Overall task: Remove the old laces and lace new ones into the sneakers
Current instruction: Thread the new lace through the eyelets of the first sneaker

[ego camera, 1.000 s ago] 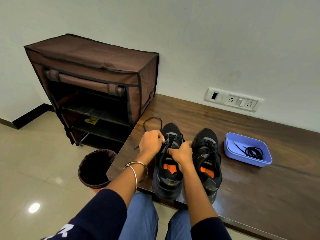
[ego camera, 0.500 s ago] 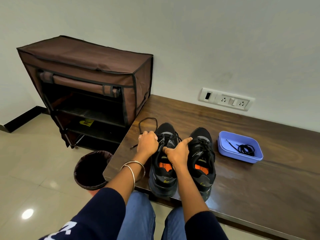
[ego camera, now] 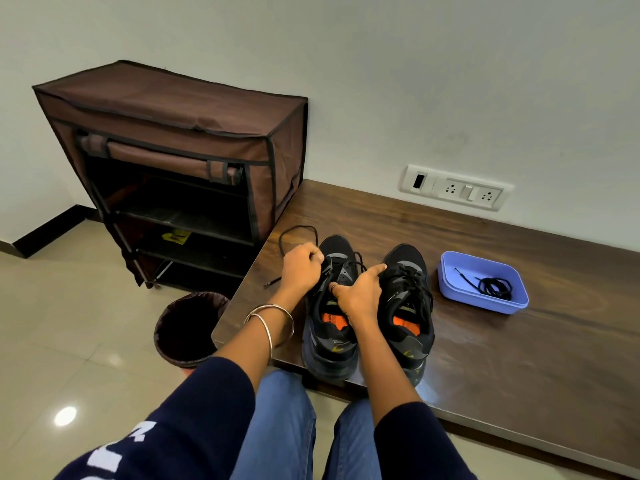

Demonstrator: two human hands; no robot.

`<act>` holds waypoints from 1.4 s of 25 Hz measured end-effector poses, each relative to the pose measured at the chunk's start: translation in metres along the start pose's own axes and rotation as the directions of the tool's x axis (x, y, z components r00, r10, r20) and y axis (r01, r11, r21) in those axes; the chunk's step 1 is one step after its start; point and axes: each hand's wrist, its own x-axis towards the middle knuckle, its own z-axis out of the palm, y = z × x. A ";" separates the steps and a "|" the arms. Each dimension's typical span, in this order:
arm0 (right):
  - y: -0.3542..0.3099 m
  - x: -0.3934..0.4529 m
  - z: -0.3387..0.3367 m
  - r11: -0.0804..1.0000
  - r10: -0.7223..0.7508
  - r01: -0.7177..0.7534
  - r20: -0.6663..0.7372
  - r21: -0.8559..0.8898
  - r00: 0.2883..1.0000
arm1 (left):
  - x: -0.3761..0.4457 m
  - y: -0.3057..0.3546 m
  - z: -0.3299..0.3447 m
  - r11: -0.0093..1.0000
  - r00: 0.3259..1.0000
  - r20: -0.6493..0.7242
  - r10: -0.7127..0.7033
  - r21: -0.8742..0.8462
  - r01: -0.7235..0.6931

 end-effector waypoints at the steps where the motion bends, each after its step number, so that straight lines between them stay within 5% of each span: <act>1: -0.001 -0.002 0.000 1.000 -0.001 0.001 0.000 0.006 1.000 | -0.001 0.009 -0.006 0.956 0.997 -0.015 -0.076 -0.287 0.068; 2: -0.002 -0.003 0.001 1.000 -0.007 0.007 -0.004 0.013 1.000 | 0.000 0.021 -0.016 0.755 0.984 0.005 -0.178 -0.641 0.140; 3: -0.002 -0.005 0.001 1.000 -0.014 0.015 -0.013 0.017 1.000 | 0.002 0.032 -0.030 0.441 0.971 0.058 -0.231 -0.884 0.157; 4: -0.003 -0.007 0.001 1.000 -0.020 0.020 -0.017 0.016 1.000 | 0.005 0.042 -0.047 0.170 0.972 0.090 -0.216 -0.977 0.128; 5: -0.004 -0.009 0.001 1.000 -0.016 0.016 -0.021 0.009 1.000 | 0.009 0.049 -0.062 0.048 0.981 0.074 -0.179 -0.995 0.084; 6: -0.005 -0.010 0.002 1.000 -0.014 0.014 -0.026 -0.001 1.000 | 0.012 0.057 -0.077 0.031 0.990 0.049 -0.129 -0.998 0.053; 8: -0.006 -0.012 0.002 1.000 -0.009 0.009 -0.027 -0.016 1.000 | 0.012 0.060 -0.089 0.247 0.998 0.005 -0.069 -0.969 0.022; 9: -0.007 -0.011 0.002 1.000 0.000 0.000 -0.024 -0.013 1.000 | 0.010 0.056 -0.086 0.457 0.998 -0.002 -0.058 -0.889 0.025; 11: -0.008 -0.012 0.002 1.000 0.021 -0.021 -0.017 -0.003 1.000 | 0.008 0.034 -0.067 0.875 0.999 -0.003 -0.044 -0.483 0.037; 12: -0.009 -0.013 0.002 1.000 0.025 -0.025 -0.012 -0.009 1.000 | 0.007 0.020 -0.055 0.975 0.999 0.018 -0.031 -0.219 0.034; 15: -0.009 -0.011 0.002 0.996 -0.013 0.011 -0.021 -0.086 1.000 | -0.003 -0.011 -0.025 0.957 0.993 0.113 -0.036 0.290 0.002; 22: -0.008 -0.013 0.001 0.992 -0.053 0.052 -0.008 -0.114 0.999 | -0.005 -0.017 -0.009 0.912 0.997 -0.002 0.081 0.405 -0.074; 24: -0.007 -0.012 0.002 0.989 -0.052 0.050 -0.011 -0.142 0.999 | -0.004 -0.015 -0.010 0.934 0.994 -0.050 0.093 0.351 -0.069; 26: -0.007 -0.010 0.005 0.981 -0.063 0.059 -0.015 -0.185 0.998 | -0.003 -0.005 -0.018 1.000 0.986 -0.166 0.025 0.004 -0.024; 28: -0.006 -0.006 0.009 0.970 -0.082 0.075 -0.021 -0.231 0.996 | 0.000 0.006 -0.032 0.847 0.979 -0.152 -0.138 -0.530 0.037; 29: -0.006 -0.007 0.012 0.964 -0.090 0.083 -0.016 -0.251 0.996 | -0.003 0.008 -0.038 0.742 0.980 -0.089 -0.178 -0.666 0.075; 32: -0.007 -0.008 0.015 0.959 -0.092 0.083 -0.018 -0.270 0.996 | -0.013 -0.002 -0.044 0.710 0.956 0.020 -0.291 -0.666 0.230; 35: -0.007 -0.007 0.016 0.958 -0.076 0.061 -0.044 -0.282 0.996 | -0.018 -0.025 -0.047 0.822 0.886 0.026 -0.463 -0.362 0.440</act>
